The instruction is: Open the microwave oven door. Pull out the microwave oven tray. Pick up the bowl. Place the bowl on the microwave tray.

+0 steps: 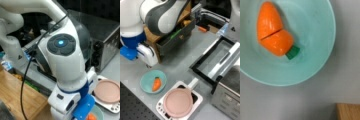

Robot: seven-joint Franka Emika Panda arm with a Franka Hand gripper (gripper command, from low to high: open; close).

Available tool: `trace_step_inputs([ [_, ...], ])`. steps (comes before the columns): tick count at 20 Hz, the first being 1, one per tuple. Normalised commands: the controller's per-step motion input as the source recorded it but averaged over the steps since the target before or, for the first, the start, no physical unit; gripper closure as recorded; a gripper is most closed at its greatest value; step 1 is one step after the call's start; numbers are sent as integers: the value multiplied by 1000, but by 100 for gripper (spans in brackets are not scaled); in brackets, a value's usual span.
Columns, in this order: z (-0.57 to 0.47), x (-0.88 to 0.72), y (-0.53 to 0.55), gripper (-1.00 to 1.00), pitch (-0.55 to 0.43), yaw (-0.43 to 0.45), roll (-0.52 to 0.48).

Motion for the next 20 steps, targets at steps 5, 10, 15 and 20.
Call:
trace_step_inputs([
  [5, -42, 205, -122, -100, -50, 115, 19],
  [10, -111, 146, -205, -100, -36, 123, 7],
  [15, -186, 106, -203, -100, -54, 98, 44],
  [20, -228, 85, -173, -100, -104, 83, 107],
])
